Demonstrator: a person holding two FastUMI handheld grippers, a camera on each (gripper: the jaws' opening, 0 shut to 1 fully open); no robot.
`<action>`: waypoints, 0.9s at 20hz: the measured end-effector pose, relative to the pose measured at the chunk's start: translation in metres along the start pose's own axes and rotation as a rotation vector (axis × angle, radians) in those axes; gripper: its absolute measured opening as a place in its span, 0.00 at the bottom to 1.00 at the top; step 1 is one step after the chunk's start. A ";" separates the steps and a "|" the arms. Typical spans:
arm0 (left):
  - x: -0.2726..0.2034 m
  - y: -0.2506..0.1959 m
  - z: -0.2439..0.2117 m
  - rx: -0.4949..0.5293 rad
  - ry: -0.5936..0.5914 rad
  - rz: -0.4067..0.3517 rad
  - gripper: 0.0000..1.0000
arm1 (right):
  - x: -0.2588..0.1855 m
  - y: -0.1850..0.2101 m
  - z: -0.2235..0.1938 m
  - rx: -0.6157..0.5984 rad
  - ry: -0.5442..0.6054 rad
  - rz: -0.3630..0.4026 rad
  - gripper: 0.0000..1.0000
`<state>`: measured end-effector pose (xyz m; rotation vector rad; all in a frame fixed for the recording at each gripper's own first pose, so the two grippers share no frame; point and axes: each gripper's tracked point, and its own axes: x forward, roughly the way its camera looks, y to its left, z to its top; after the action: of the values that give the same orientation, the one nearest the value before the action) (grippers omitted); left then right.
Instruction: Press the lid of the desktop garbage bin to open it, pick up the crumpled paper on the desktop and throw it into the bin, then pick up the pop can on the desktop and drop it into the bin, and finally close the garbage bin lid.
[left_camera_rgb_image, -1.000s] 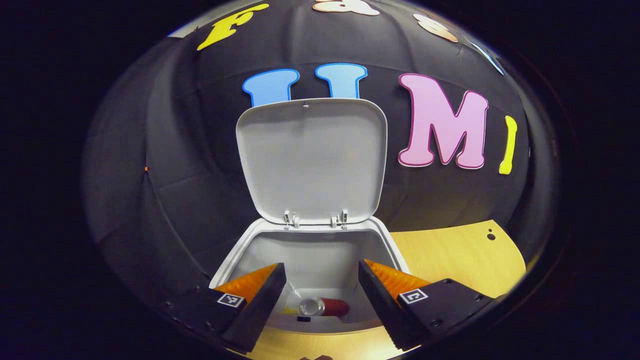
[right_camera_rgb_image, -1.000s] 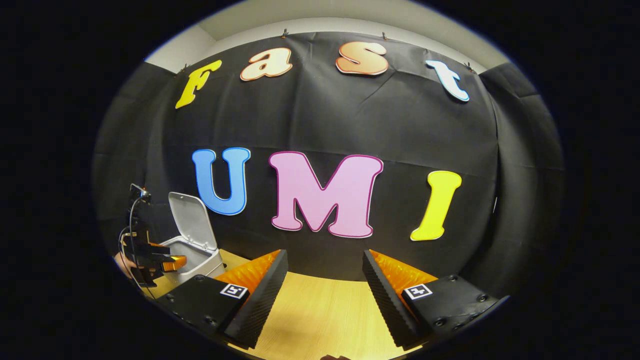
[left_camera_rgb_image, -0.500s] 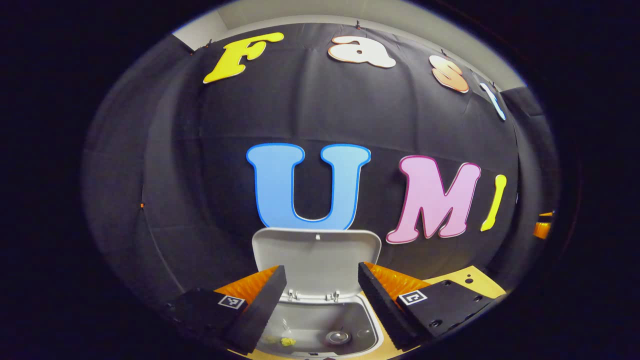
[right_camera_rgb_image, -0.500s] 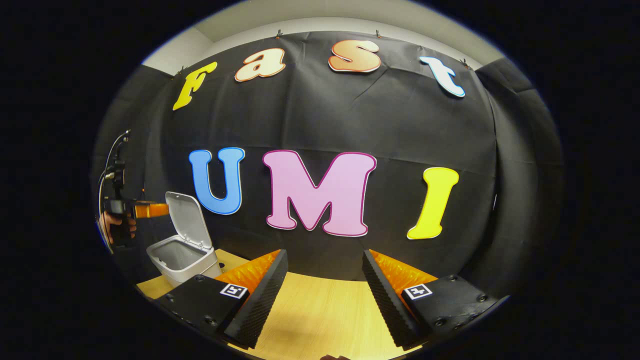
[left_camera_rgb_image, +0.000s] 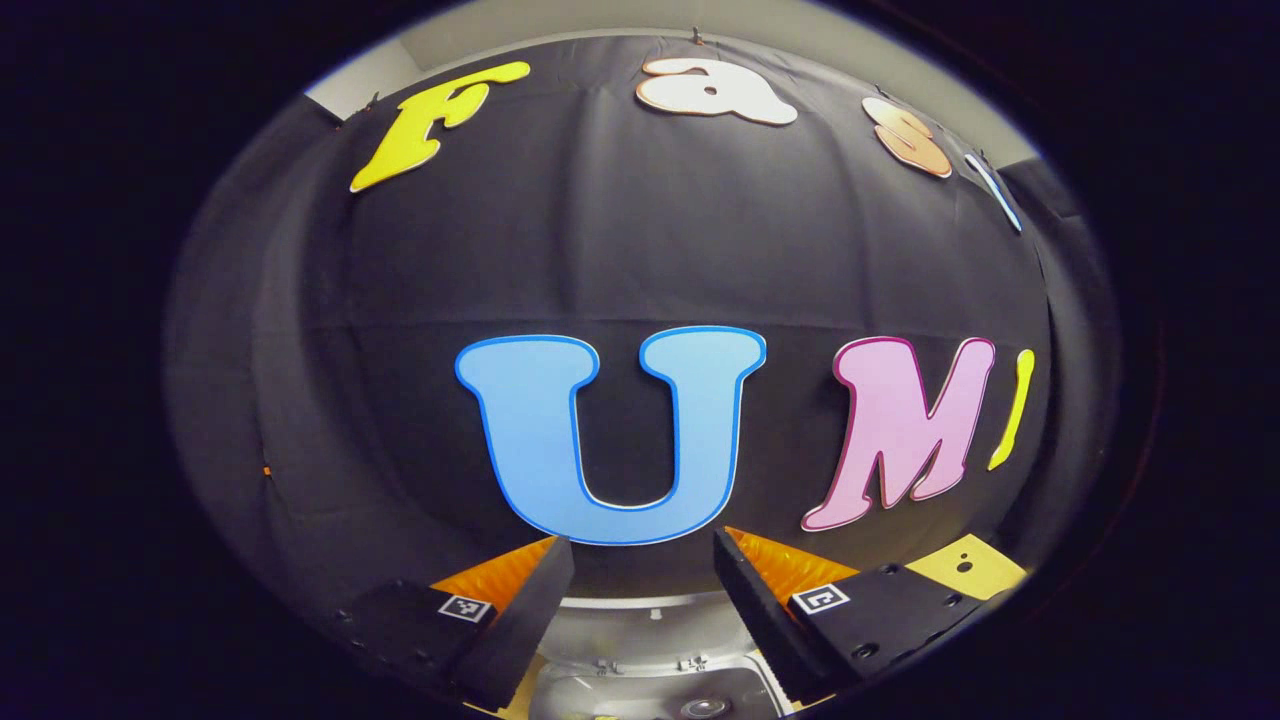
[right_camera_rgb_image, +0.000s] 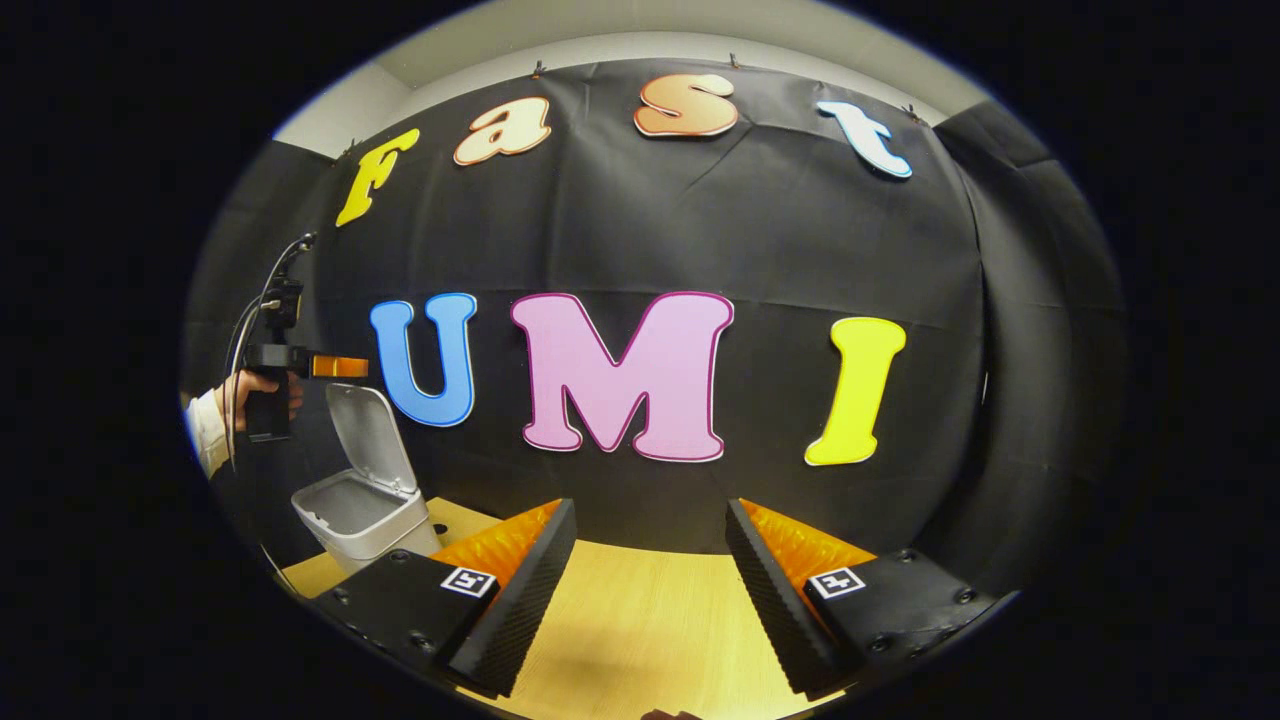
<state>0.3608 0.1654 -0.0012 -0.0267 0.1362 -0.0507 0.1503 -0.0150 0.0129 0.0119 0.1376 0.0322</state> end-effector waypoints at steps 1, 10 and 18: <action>0.010 -0.001 -0.012 0.007 0.037 0.000 0.93 | -0.001 -0.005 0.000 0.003 0.003 -0.007 0.97; -0.054 -0.002 -0.059 -0.018 0.171 0.012 0.96 | -0.006 -0.013 -0.010 0.017 0.013 -0.006 0.97; -0.117 -0.016 -0.139 -0.014 0.271 0.015 0.95 | 0.000 0.012 -0.006 0.012 0.012 0.056 0.97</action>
<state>0.2249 0.1526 -0.1229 -0.0322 0.4078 -0.0381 0.1493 -0.0028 0.0068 0.0275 0.1496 0.0875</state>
